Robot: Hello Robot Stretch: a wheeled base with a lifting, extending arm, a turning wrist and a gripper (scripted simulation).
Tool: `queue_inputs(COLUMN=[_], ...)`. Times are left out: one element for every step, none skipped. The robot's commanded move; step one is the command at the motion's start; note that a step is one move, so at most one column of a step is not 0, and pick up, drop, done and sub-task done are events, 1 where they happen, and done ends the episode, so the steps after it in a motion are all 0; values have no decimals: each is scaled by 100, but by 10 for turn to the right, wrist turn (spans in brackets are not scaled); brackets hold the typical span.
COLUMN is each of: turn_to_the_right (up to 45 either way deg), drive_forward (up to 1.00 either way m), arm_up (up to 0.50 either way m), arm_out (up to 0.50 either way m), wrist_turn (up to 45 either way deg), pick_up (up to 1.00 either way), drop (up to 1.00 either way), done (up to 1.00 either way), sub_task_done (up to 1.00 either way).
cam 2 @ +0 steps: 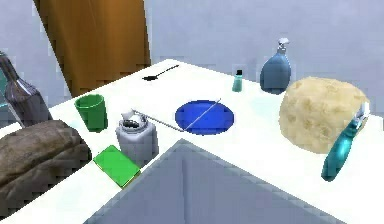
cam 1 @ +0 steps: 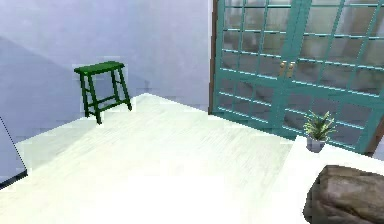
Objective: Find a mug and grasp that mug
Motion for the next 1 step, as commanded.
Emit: queue_inputs(turn_to_the_right=[-120], drive_forward=[0], arm_up=[0], arm_out=[0], wrist_turn=[0], pick_up=[0], drop=[0], done=[0], sub_task_done=[0])
